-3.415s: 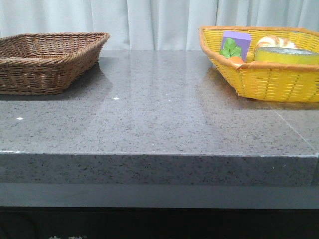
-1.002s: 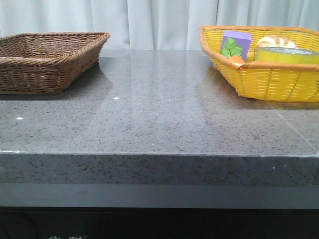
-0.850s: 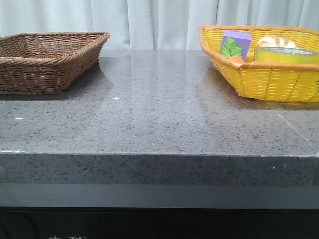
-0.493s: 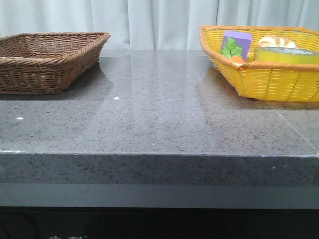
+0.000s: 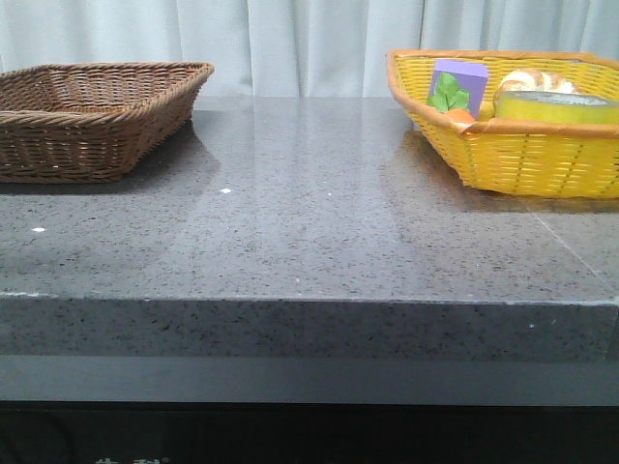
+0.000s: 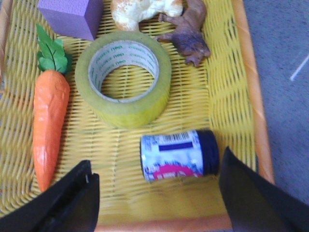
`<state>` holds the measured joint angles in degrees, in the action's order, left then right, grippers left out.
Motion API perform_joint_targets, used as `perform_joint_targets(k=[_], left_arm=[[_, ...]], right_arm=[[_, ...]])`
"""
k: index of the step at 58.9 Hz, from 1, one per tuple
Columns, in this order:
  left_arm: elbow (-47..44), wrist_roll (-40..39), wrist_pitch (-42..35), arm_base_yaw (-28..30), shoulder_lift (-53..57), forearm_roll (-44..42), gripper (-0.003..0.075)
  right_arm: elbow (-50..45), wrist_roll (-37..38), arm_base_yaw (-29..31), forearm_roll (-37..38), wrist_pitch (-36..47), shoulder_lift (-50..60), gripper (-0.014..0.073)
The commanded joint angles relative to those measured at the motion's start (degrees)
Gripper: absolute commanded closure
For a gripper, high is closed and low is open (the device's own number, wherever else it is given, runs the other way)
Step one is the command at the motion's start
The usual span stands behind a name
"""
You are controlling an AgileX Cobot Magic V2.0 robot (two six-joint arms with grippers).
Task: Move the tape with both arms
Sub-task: 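Reach the right gripper into the yellow basket and grasp the yellow tape roll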
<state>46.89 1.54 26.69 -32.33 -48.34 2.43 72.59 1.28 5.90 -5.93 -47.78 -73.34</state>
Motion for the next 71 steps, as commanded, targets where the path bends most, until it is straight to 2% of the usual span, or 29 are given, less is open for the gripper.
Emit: perform_joint_targets(k=[1,10,18,39,57,60,71], left_arm=[[1.63,0.06,-4.39,-4.23,0.2,0.57,0.021],[1.63,0.06,-4.39,-8.62,0.2,0.57,0.021],[1.63,0.06,-4.39,-10.08,0.2,0.57,0.021],[1.63,0.06,-4.39,-10.08,0.2,0.57,0.021],[1.63,0.06,-4.39,-10.08,0.2,0.57,0.021],[1.63,0.06,-4.39,-10.08,0.2,0.57,0.021],[1.63,0.06,-4.39,-10.08,0.2,0.57,0.021]], right_arm=[[7.14,-0.2,0.67,-1.26,0.43,-3.23,0.0052],[14.97,-0.2,1.73,-1.4,-3.56,-11.22,0.0052],[21.27,-0.25,1.73,-1.4,-7.18,-17.52,0.0052],[35.07,-0.14,1.73,-1.53,-12.75,-32.0,0.0054],[39.31,0.85,1.73,-4.25,-14.06,-39.31,0.0057],[39.31,0.85,1.73,-4.87,-14.35,-40.19,0.0085],[39.31,0.89,1.73,-4.92,-14.46,-42.14,0.0279]])
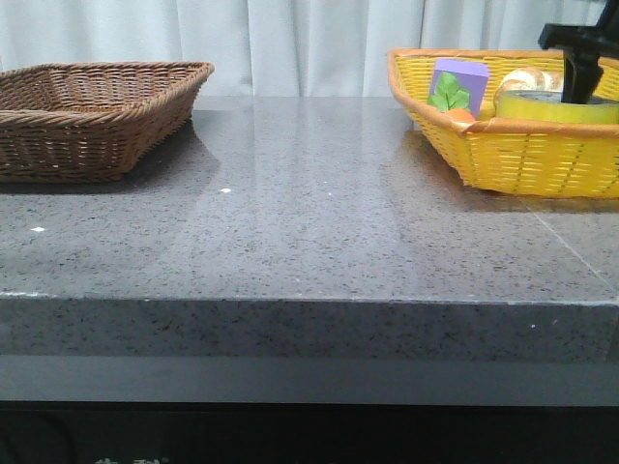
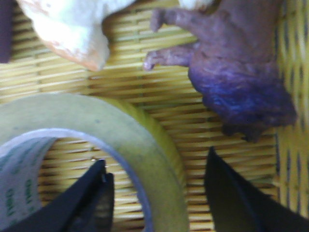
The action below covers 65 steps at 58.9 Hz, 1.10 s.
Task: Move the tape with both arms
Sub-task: 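Reach the right gripper into the yellow basket and grasp the yellow tape roll, then lift the tape roll with the right gripper and lower it onto the table center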
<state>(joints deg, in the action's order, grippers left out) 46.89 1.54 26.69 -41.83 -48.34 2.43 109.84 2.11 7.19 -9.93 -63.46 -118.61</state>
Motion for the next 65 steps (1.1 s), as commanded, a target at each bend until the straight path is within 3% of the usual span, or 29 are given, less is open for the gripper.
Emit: perform_joint_targets(k=[1,9,16,46,65], left_arm=[[1.63,0.06,-4.39,-0.57,0.2,0.57,0.021],[1.63,0.06,-4.39,-0.57,0.2,0.57,0.021],[1.63,0.06,-4.39,-0.57,0.2,0.57,0.021],[1.63,0.06,-4.86,-0.57,0.2,0.57,0.021],[1.63,0.06,-5.55,-0.57,0.2,-0.08,0.021]], right_arm=[[2.06,0.06,0.44,-0.93,1.22,3.13,0.0293],[2.06,0.06,0.44,-0.93,1.02,3.13,0.0426],[2.06,0.06,0.44,-0.93,0.29,3.34,0.0482],[2.06,-1.22,-0.94,-0.87,1.28,13.83,0.0483],[2.06,-5.48,-12.68,0.71,3.72,20.45,0.0483]])
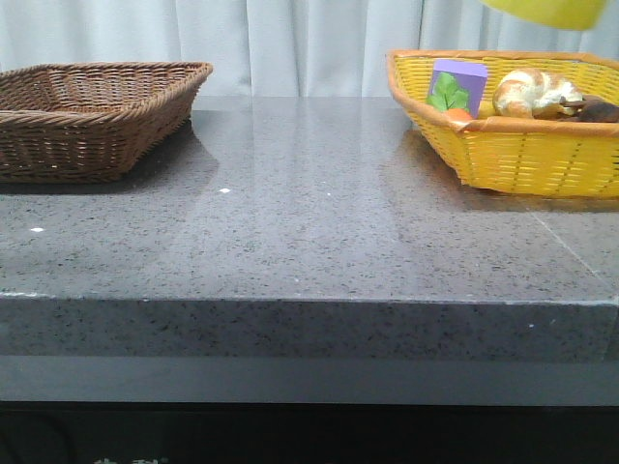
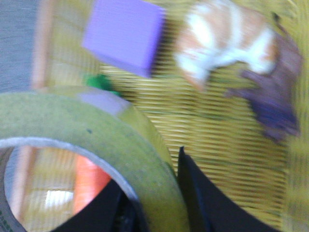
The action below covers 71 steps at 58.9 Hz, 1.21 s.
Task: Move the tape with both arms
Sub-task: 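Lift the tape roll with the right gripper and lower it onto the table center, then open the right gripper and raise it away from the tape roll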
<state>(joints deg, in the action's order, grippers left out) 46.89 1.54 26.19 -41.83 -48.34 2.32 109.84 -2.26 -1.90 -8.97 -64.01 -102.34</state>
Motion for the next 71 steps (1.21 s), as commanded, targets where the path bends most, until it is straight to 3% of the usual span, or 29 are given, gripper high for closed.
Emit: perform_joint_targets(k=[1,18,29,60,71], left_arm=[[1.63,0.06,-5.19,-0.57,0.2,0.02,0.021],[1.63,0.06,-5.6,-0.57,0.2,0.02,0.021],[1.63,0.06,-5.6,-0.57,0.2,0.02,0.021],[1.63,0.06,-5.6,-0.57,0.2,0.02,0.021],[1.63,0.06,-5.6,-0.57,0.2,0.02,0.021]], right_arm=[[2.06,-1.1,-4.36,0.06,4.28,4.24,0.0483],[2.06,-1.1,-20.43,6.03,7.49,2.3,0.0483],[2.06,-1.27,-26.64,8.12,8.56,-1.12,0.0483],[2.06,-1.27,-28.83,11.94,10.21,-11.32,0.0473],[2.06,-1.27,-28.83,11.94,10.11,-11.63,0.0275]])
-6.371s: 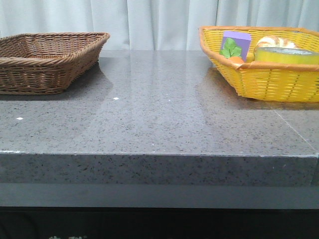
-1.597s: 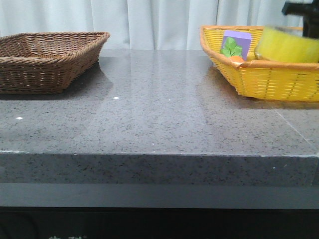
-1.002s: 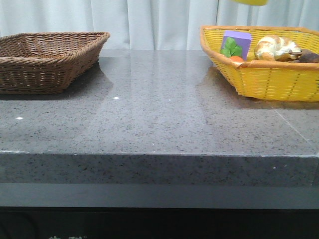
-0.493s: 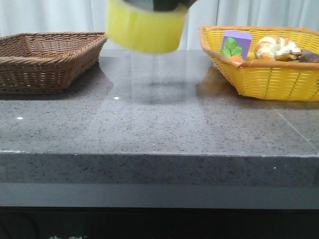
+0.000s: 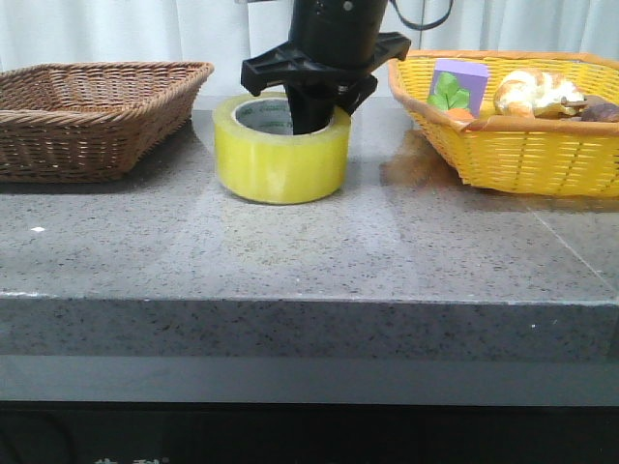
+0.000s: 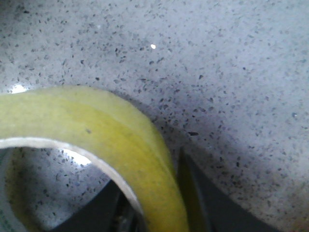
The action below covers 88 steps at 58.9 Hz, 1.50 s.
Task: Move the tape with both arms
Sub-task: 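Open the right gripper and raise it away from the tape roll, then move the left gripper over the tape roll on the table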
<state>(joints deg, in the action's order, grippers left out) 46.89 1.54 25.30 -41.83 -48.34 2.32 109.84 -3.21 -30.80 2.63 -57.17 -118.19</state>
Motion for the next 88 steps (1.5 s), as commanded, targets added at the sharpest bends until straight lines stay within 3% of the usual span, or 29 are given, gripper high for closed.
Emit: perform_joint_targets(k=[1,7,17,26,44,54,70,88], left_arm=[[1.63,0.06,-4.71,-0.57,0.2,0.02,0.021],[1.63,0.06,-4.71,-0.57,0.2,0.02,0.021],[1.63,0.06,-4.71,-0.57,0.2,0.02,0.021],[1.63,0.06,-4.71,-0.57,0.2,0.02,0.021],[1.63,0.06,-4.46,-0.57,0.2,0.02,0.021],[1.63,0.06,-4.36,-0.57,0.2,0.02,0.021],[1.63,0.06,-4.36,-0.57,0.2,0.02,0.021],[1.63,0.06,-4.36,-0.57,0.07,0.02,0.021]], right_arm=[[2.06,-0.32,0.07,0.34,3.43,4.3,0.0257],[2.12,-0.32,0.07,0.28,3.99,5.29,0.0185],[1.9,-0.12,0.07,-3.07,1.32,10.57,0.0192],[-0.91,0.37,0.17,-5.35,4.0,17.55,0.0192],[-27.3,1.21,0.42,-6.65,20.81,40.03,0.0192],[-39.64,1.21,1.93,-9.9,25.91,52.75,0.0192],[-52.82,1.21,2.26,-10.66,26.63,68.4,0.0192],[-60.17,1.21,2.26,-10.62,25.58,77.0,0.0192]])
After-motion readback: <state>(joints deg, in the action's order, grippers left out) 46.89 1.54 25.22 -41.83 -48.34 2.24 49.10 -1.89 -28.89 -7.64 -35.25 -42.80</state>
